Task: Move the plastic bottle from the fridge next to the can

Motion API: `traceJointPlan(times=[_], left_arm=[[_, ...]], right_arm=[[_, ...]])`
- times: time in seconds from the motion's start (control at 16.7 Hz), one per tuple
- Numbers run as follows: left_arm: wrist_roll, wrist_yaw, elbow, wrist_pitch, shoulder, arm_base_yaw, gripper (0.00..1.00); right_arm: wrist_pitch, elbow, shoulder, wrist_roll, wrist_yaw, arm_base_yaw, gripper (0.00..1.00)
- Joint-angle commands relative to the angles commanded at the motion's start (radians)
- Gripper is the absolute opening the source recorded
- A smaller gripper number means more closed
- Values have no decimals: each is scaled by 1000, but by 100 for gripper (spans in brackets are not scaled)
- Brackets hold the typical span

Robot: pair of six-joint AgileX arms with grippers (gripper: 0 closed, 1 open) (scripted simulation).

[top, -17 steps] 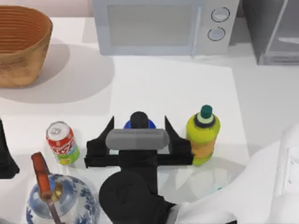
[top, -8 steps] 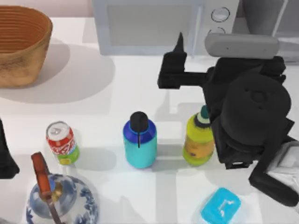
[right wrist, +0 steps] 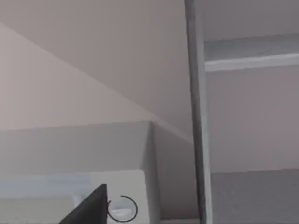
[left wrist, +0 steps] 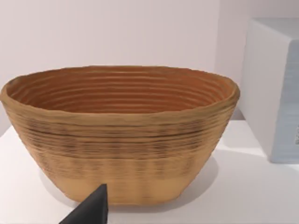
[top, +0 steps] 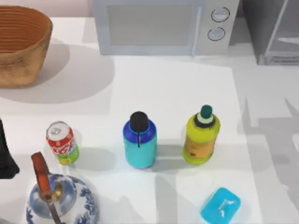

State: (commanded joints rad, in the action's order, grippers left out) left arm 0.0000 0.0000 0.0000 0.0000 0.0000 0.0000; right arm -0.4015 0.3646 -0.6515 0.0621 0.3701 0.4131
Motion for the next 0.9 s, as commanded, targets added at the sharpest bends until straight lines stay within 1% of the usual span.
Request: traceJointPlan(times=[0.24,0.42,0.6,0.9], left_arm=[[0,0,0,0,0,0,100],[0,0,0,0,0,0,100],[0,0,0,0,0,0,100],[0,0,0,0,0,0,100]], right_arm=[[200,-181,342,-31,-198,-219,100],[317,-289,526,-49,-303,-337,100],[387,-353,631,-60,-360,-402,100],[402,-365,652,-62,-370,-413,100]])
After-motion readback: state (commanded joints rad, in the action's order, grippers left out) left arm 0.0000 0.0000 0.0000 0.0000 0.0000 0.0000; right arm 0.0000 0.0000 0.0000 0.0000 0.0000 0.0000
